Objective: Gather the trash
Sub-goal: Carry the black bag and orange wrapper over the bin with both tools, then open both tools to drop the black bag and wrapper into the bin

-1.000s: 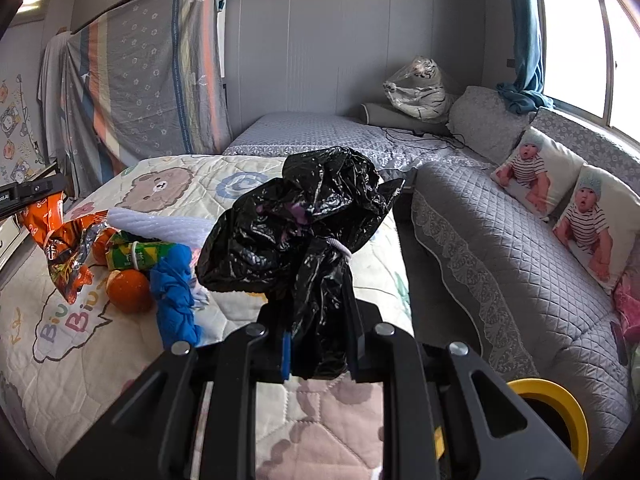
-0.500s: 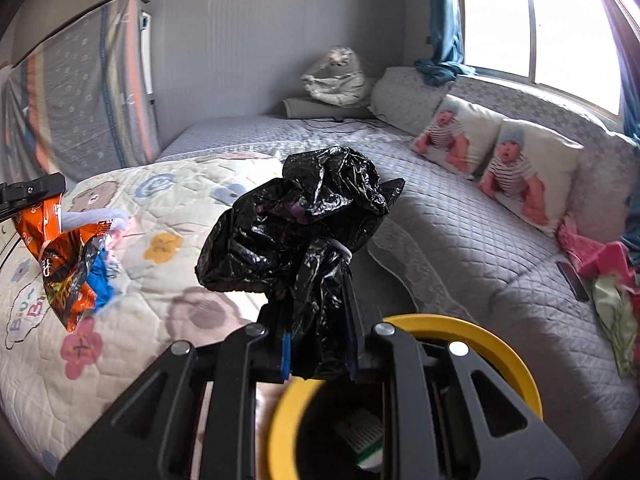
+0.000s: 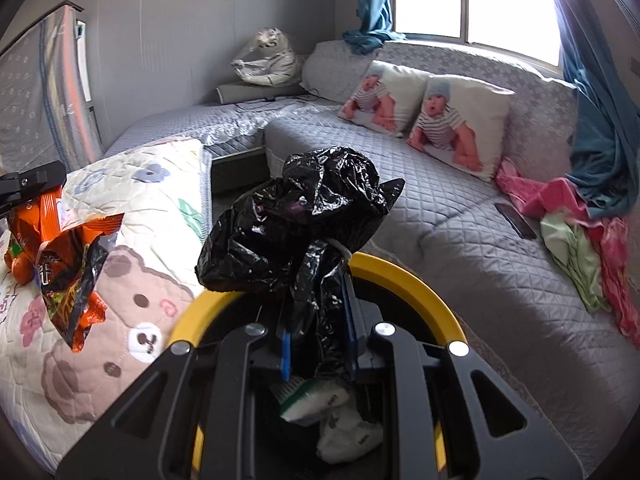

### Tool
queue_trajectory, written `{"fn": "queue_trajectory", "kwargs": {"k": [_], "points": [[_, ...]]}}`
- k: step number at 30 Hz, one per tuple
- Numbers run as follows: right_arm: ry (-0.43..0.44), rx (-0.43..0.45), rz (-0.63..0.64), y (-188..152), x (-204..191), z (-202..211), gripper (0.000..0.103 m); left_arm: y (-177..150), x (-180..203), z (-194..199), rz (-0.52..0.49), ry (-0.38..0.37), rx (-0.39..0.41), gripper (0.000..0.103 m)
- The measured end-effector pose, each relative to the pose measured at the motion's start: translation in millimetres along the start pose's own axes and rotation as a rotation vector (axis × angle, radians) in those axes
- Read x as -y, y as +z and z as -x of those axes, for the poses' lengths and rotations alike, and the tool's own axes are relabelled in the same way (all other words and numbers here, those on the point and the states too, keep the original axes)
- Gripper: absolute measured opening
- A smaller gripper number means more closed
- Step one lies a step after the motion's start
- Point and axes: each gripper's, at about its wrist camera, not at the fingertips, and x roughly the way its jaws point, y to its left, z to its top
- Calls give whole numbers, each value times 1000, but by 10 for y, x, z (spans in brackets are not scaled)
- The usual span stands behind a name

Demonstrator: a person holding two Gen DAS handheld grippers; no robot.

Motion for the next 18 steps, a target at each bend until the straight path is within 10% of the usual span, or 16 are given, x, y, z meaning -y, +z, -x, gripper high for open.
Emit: {"fn": "queue_trajectory", "kwargs": {"k": [18], "points": [[-38, -102, -75, -290, 355, -137, 22, -139, 578, -771, -42, -4, -110, 6]]}}
